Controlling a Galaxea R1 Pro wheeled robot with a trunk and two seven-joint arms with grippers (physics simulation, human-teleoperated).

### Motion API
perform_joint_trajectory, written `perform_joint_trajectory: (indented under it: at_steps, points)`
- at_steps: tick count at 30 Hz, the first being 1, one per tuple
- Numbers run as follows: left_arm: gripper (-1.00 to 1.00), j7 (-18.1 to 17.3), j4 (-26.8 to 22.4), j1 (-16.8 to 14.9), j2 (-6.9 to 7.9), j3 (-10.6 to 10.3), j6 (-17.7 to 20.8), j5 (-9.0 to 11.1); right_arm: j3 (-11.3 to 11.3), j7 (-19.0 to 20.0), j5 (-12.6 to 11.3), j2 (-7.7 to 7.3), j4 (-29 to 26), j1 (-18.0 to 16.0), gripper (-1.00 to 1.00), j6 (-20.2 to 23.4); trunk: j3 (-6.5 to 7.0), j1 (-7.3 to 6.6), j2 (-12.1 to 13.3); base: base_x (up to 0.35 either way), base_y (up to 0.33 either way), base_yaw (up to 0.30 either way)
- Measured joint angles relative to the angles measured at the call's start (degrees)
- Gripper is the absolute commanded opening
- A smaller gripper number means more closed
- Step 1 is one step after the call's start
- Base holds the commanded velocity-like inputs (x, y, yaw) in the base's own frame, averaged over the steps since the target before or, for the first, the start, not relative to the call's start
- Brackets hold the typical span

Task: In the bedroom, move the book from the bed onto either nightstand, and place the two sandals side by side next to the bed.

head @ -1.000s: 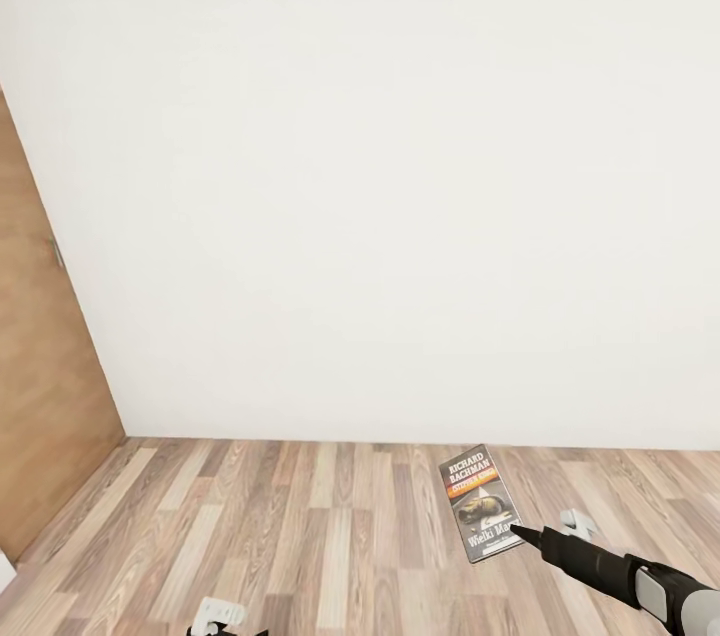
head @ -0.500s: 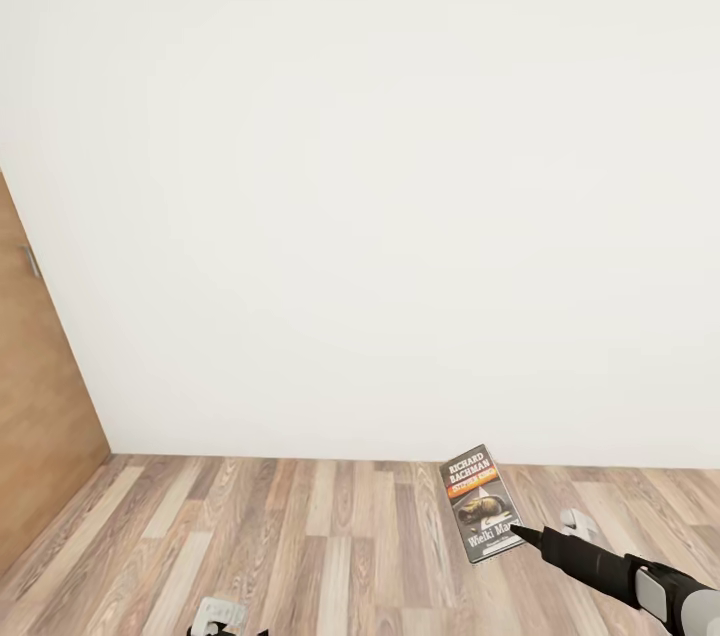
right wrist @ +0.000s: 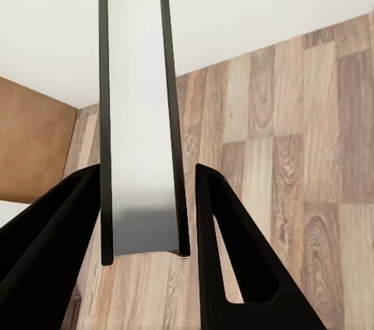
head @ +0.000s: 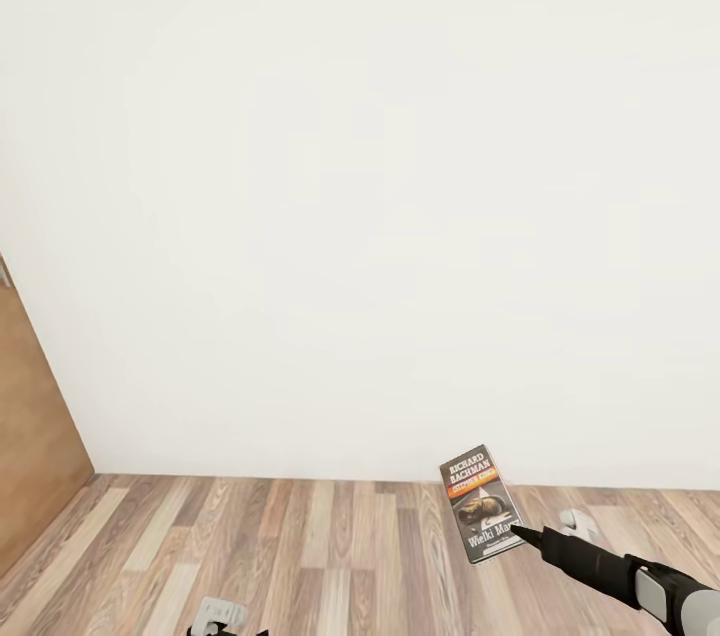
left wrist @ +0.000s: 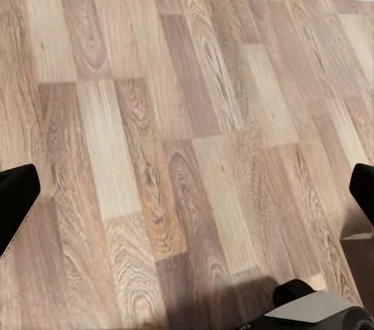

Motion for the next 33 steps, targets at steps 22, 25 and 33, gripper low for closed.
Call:
perform_joint_trajectory:
  at_steps: [22,25,33]
  points:
    - [1.0,0.0,0.0,0.0,0.0,0.0,0.0,0.0,0.0,0.1,0.0,0.04,0.0,0.0,-1.0,-0.1,0.0,0.0,0.0,0.321,0.0,-0.023]
    - [1.0,0.0,0.0,0.0,0.0,0.0,0.0,0.0,0.0,0.1,0.0,0.03,0.0,0.0,-1.0,-0.1,0.0,0.0,0.0,0.321,0.0,-0.076]
    - [1.0,0.0,0.0,0.0,0.0,0.0,0.0,0.0,0.0,0.1,0.0,0.03,0.0,0.0,-1.0,-0.1,0.0,0.0,0.0,0.321,0.0,-0.084]
